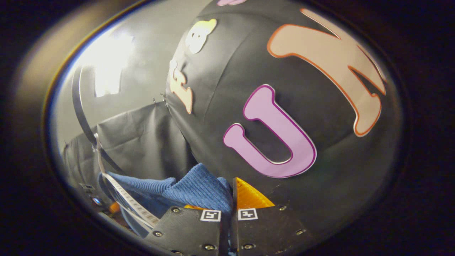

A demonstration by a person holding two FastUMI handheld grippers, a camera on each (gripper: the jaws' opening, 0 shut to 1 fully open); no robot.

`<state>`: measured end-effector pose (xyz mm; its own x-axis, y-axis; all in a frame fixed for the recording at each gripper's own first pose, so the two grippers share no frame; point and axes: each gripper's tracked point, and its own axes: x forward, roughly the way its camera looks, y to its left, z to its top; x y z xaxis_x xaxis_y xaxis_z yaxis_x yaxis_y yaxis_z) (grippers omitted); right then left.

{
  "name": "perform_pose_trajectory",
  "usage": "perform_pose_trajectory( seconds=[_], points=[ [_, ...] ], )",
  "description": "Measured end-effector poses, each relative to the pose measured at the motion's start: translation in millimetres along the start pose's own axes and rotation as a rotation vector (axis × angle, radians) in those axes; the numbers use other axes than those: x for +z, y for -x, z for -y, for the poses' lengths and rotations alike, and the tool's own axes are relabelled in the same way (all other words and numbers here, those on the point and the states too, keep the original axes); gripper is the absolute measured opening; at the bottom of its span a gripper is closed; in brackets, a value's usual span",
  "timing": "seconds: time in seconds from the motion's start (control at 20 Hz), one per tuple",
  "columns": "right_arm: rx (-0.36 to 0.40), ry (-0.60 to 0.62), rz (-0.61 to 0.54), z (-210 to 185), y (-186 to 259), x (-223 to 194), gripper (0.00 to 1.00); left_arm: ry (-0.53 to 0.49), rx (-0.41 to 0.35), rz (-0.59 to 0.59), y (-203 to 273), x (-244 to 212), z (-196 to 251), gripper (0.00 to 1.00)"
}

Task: Grasp the clothes on the hanger with both hands and then place them into the laundry hamper below.

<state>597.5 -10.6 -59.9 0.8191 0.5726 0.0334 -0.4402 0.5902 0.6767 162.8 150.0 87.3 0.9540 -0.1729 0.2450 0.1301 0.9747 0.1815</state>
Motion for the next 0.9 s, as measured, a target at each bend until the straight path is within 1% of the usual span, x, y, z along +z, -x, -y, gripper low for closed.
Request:
perform_pose_trajectory(
  seconds=[0.1, 0.2, 0.25, 0.3, 0.4, 0.45, 0.5, 0.55, 0.6, 0.65, 0.7, 0.75, 0.8, 0.85, 0.9],
  points=[
    [0.002, -0.001, -0.016, 2, 2, -3, 0.03, -0.026, -0.003, -0.011, 4, -4, 3, 0.00],
    [-0.017, 0.044, -0.030, 3, 5, -3, 0.03, -0.030, -0.014, -0.012, 9, -3, 6, 0.01],
    [-0.034, 0.076, -0.038, 3, 7, -1, 0.04, -0.018, -0.017, -0.025, 11, -7, 8, 0.01],
    [-0.054, 0.128, -0.019, 5, 10, 3, 0.03, -0.004, -0.026, -0.039, 13, -10, 12, 0.01],
    [-0.069, 0.242, 0.004, 3, 16, 12, 0.03, -0.005, -0.033, -0.063, 15, -13, 17, 0.00],
    [-0.065, 0.266, 0.020, 2, 19, 18, 0.00, -0.010, -0.041, -0.055, 17, -10, 20, 0.01],
    [-0.053, 0.255, 0.004, 3, 21, 16, 0.03, -0.015, -0.056, -0.058, 20, -8, 24, 0.01],
    [-0.042, 0.218, -0.034, 7, 20, 8, 0.04, -0.018, -0.061, -0.065, 23, -11, 26, 0.00],
    [-0.051, 0.215, -0.065, 16, 21, -3, 0.03, -0.017, -0.064, -0.067, 24, -12, 25, 0.02],
    [-0.116, 0.291, -0.127, 41, 22, -21, 0.00, 0.018, -0.096, -0.112, 20, -25, 33, 0.02],
    [-0.135, 0.331, -0.209, 55, 22, -48, 0.03, 0.087, -0.159, -0.199, 22, -47, 51, 0.02],
    [-0.145, 0.350, -0.229, 60, 24, -70, 0.03, 0.121, -0.155, -0.221, 25, -56, 55, 0.02],
    [-0.149, 0.397, -0.235, 59, 25, -86, 0.03, 0.095, -0.133, -0.209, 17, -61, 49, 0.03],
    [-0.151, 0.428, -0.185, 53, 22, -88, 0.04, 0.065, -0.107, -0.176, 13, -58, 43, 0.02],
    [-0.161, 0.421, -0.178, 48, 28, -95, 0.04, 0.063, -0.096, -0.141, 12, -54, 47, 0.02]
  ],
)
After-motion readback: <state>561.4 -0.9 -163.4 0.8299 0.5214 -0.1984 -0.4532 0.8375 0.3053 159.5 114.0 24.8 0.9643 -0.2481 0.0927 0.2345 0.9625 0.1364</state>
